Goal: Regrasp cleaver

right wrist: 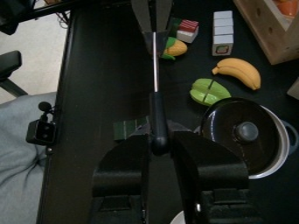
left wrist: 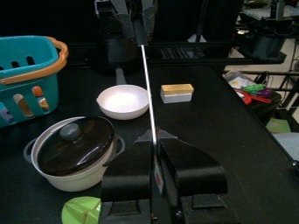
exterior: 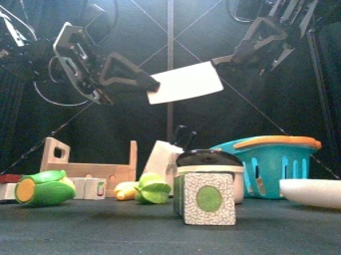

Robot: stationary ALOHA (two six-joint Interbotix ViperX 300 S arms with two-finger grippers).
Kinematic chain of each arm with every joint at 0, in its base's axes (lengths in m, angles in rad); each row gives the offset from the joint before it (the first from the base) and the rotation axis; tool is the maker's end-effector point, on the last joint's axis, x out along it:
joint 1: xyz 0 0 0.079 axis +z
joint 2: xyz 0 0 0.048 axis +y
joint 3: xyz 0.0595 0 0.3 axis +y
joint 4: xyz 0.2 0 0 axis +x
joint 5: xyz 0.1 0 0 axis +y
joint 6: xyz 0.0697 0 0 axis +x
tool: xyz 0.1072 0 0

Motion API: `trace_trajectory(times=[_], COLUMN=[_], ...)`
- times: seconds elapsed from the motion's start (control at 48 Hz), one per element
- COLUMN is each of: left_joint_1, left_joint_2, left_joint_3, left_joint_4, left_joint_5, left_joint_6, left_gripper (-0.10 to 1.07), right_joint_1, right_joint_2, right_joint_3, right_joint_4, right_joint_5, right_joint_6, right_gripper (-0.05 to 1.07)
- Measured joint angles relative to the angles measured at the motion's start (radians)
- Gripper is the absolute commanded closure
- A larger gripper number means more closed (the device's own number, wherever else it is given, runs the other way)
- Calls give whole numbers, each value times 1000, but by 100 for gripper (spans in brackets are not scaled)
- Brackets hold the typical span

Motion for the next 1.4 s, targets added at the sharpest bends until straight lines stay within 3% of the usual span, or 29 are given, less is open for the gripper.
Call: trace_trajectory(times=[0.271,0.458,0.708,0.896,1.083,1.229,1.396], left_joint_1=[8,5,-5,-23,-40,-98,-166], left_joint_2=[3,15,114,133,112,101,97], left_joint_3=[0,0,-5,-11,0,2,0], left_joint_4=[3,-15,-18,-41,-112,-222,-293], left_joint_5=[-5,-61,-117,-135,-160,-161,-161], left_joint_6=[2,2,2,5,91,198,225], left_gripper=[55,56,55,55,55,54,54], right_joint_1=[0,2,12,17,17,20,34], right_joint_2=[9,32,80,80,91,114,135], right_joint_3=[25,35,37,37,37,37,37], right_joint_4=[3,5,5,5,-26,-64,-80], right_joint_5=[-6,-17,-23,-21,-23,-60,-103], right_joint_6=[0,0,2,0,0,0,0], right_gripper=[56,56,56,56,56,55,55])
